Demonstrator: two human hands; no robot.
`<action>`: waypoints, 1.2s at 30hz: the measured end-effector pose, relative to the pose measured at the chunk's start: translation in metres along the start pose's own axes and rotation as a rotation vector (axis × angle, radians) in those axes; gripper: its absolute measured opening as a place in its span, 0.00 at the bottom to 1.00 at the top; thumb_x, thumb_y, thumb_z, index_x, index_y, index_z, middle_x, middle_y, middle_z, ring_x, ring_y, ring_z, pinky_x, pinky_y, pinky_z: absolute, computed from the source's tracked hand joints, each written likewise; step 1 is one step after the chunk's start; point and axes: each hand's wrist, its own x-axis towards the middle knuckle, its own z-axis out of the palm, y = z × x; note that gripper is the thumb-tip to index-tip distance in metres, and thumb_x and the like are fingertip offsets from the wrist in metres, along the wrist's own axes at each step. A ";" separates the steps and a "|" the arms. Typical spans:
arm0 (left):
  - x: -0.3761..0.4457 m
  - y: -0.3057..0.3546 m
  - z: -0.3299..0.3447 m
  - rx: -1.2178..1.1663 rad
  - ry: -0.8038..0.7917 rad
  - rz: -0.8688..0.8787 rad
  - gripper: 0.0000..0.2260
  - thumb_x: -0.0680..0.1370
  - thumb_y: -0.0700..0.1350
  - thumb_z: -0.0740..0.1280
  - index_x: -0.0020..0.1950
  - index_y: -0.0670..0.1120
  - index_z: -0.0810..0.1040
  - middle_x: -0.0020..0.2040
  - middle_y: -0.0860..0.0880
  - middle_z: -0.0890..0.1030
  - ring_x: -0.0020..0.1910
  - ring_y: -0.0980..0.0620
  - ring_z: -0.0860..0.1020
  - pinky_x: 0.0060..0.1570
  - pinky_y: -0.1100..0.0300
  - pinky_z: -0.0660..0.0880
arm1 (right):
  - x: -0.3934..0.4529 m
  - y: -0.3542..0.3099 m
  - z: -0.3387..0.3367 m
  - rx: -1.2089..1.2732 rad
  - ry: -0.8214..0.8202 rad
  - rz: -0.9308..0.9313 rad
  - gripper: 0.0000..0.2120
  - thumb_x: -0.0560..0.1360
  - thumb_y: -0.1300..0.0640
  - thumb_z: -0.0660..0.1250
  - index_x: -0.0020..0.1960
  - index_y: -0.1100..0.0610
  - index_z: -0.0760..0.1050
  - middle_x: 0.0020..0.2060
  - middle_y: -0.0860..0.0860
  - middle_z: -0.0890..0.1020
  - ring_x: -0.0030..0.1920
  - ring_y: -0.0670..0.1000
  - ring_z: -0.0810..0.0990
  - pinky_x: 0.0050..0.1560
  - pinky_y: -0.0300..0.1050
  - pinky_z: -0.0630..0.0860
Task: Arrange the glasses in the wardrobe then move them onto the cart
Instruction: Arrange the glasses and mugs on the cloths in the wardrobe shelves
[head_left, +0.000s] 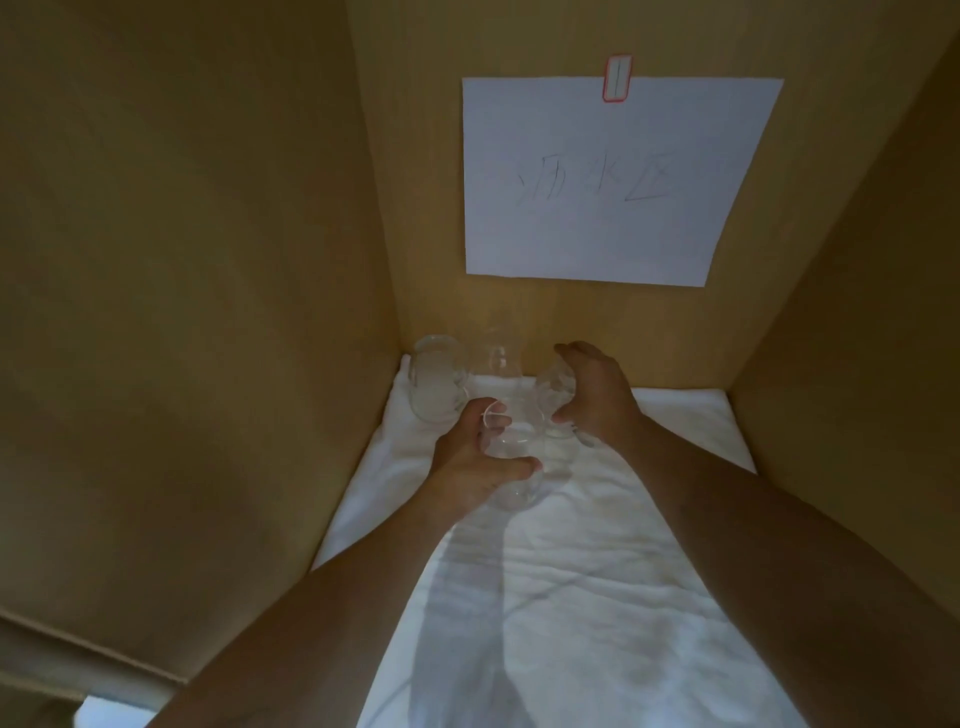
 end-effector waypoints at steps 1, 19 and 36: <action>-0.001 0.000 0.000 0.001 0.003 0.000 0.37 0.52 0.53 0.83 0.59 0.58 0.74 0.60 0.52 0.79 0.63 0.59 0.78 0.60 0.65 0.74 | 0.003 -0.001 0.001 -0.015 -0.004 -0.001 0.51 0.57 0.58 0.86 0.76 0.61 0.67 0.70 0.59 0.73 0.66 0.60 0.76 0.67 0.48 0.73; -0.002 0.003 0.002 0.069 0.026 0.001 0.35 0.54 0.53 0.83 0.58 0.62 0.74 0.60 0.54 0.79 0.59 0.65 0.78 0.51 0.72 0.73 | 0.008 -0.002 0.016 0.021 -0.006 0.055 0.44 0.70 0.53 0.80 0.80 0.55 0.62 0.78 0.62 0.60 0.77 0.62 0.63 0.74 0.54 0.65; 0.011 0.087 0.049 -0.086 0.101 0.094 0.25 0.60 0.48 0.83 0.51 0.48 0.76 0.47 0.53 0.80 0.46 0.54 0.80 0.48 0.56 0.77 | -0.103 0.006 0.016 1.196 -0.128 0.770 0.35 0.80 0.30 0.52 0.60 0.59 0.80 0.50 0.61 0.86 0.51 0.61 0.84 0.58 0.60 0.81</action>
